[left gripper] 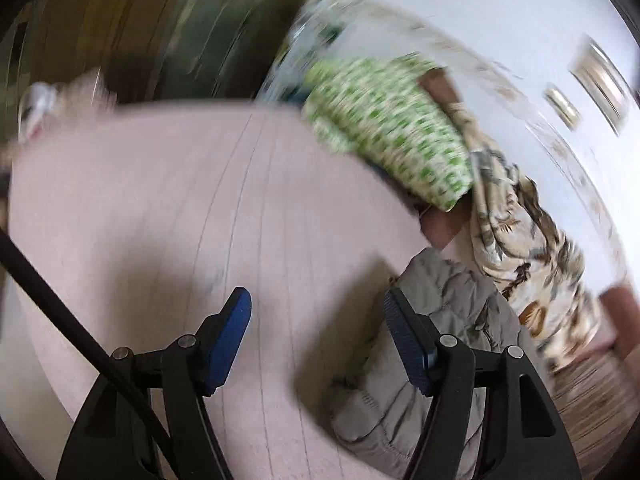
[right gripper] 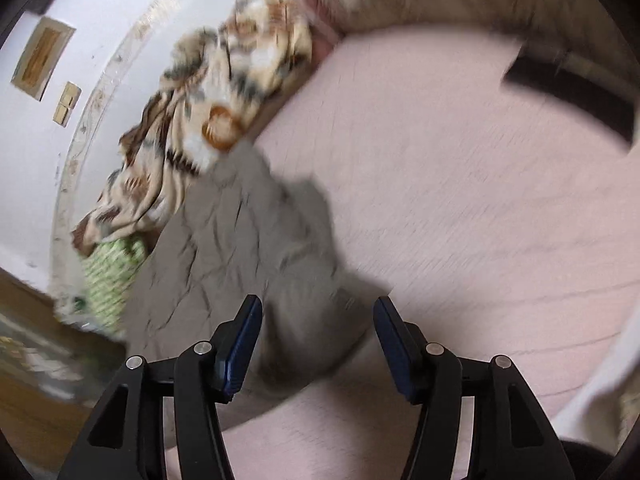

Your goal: Fold large clothes

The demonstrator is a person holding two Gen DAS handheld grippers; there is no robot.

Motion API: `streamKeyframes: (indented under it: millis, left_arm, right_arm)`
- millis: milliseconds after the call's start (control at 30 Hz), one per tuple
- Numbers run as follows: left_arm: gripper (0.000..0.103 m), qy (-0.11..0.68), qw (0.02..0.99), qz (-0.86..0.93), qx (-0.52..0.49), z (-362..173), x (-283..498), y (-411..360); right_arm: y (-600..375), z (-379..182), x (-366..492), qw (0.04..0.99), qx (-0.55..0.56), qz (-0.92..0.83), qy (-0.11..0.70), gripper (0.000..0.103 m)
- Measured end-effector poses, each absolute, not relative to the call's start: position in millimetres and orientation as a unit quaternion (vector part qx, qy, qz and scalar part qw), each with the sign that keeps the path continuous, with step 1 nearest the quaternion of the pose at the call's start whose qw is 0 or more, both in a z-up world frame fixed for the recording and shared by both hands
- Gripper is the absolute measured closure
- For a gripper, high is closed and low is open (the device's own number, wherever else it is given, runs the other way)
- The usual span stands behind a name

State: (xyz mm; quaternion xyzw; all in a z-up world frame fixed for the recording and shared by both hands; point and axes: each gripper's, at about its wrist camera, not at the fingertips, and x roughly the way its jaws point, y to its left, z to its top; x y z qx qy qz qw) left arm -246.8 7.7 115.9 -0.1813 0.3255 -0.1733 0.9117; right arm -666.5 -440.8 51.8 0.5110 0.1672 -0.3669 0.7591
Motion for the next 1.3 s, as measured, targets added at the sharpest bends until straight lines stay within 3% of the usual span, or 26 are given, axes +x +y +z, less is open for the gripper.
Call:
streamKeyframes:
  millis: [100, 200, 433, 867, 1300]
  left_arm:
    - [0.035, 0.275, 0.93, -0.224, -0.098, 138.2, -273.1, -33.8]
    - [0.035, 0.25, 0.924, -0.289, -0.019, 147.7, -300.5, -82.7]
    - [0.035, 0.297, 0.867, -0.384, 0.107, 125.1, -334.7, -193.1]
    - [0.032, 0.343, 0.852, -0.357, 0.172, 71.4, -325.2, -227.9]
    - [0.03, 0.33, 0.861, -0.344, 0.178, 57.1, -325.8, -230.3]
  right_arm:
    - [-430.2, 85.6, -665.8, 0.796, 0.43, -0.405, 0.135, 0.04]
    - [-413.2, 108.1, -627.1, 0.848, 0.341, -0.37, 0.165, 0.04]
    - [-378.2, 114.4, -511.9, 0.903, 0.236, -0.254, 0.253, 0.048]
    - [-375.9, 63.5, -423.4, 0.882, 0.172, -0.256, 0.356, 0.046]
    - [-371.2, 48.5, -419.4, 0.879, 0.147, -0.265, 0.369, 0.045]
